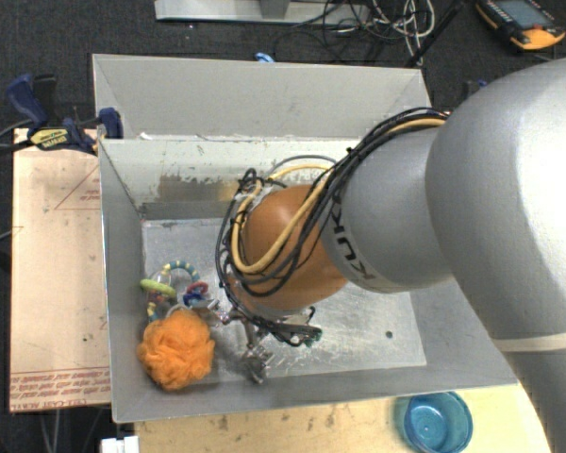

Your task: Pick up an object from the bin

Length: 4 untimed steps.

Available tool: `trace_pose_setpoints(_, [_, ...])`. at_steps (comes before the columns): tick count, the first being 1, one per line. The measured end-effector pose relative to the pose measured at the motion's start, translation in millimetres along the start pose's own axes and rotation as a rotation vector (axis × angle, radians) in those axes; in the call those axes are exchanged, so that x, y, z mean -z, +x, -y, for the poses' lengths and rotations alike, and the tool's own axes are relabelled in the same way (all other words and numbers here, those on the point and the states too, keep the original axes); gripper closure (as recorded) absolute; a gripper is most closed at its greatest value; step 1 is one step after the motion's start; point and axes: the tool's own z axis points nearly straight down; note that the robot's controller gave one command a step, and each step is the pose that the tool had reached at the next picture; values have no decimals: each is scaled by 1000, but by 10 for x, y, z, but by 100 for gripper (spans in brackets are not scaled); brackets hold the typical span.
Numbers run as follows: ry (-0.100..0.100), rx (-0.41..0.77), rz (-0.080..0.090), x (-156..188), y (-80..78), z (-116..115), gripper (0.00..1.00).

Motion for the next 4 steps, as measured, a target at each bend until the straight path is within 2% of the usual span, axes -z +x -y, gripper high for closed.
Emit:
trace_pose_setpoints(1, [3,0,6,-15,8,23,0])
trace_pose_setpoints(2, [-1,23,-6,245,-305,-260,0])
trace_pose_setpoints(3, [2,249,4,75,-442,-619,100])
trace_pose_setpoints(4, [2,249,4,75,-442,-618,100])
